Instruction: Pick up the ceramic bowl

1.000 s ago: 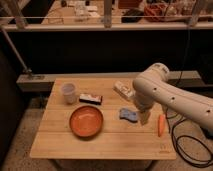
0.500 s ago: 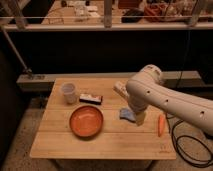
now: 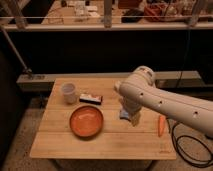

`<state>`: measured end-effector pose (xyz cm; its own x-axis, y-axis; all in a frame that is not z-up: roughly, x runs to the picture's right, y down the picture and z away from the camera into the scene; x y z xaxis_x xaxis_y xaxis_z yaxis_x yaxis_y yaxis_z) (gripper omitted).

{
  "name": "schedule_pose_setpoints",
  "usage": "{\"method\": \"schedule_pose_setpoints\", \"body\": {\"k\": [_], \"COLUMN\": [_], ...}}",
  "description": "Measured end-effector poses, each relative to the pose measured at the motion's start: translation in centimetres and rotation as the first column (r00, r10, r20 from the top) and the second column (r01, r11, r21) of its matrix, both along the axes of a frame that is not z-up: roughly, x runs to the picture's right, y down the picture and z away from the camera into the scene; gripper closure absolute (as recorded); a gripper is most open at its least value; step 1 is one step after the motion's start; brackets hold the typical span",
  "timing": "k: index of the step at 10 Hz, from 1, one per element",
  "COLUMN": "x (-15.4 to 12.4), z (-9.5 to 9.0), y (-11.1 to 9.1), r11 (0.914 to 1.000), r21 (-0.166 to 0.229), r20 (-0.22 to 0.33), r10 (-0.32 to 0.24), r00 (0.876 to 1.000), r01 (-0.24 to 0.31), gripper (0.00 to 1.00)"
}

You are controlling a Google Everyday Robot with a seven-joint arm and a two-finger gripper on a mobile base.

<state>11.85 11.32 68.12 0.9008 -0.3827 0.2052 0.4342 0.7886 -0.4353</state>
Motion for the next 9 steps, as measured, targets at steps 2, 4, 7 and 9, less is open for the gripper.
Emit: {"method": "schedule_pose_setpoints", "body": {"k": [2,4,7,9], "x": [-0.8,-1.8,-3.2,-4.1], "z": [0.0,0.0,0.0,0.1], "y": [0.0,0.0,0.0,0.2], "r11": [0.9994,0.9973,0.9900,0.9843], "r21": [0.005,0.011,0.025,0.033], "r20": [0.024,0.051,0.094,0.117], "r10": [-0.034,-0.073,-0.140,-0.176], "r00": [0.999,0.996,0.986,0.977], "r01": [0.034,0.072,0.139,0.173], "gripper": [0.20,0.20,0.20,0.20]}}
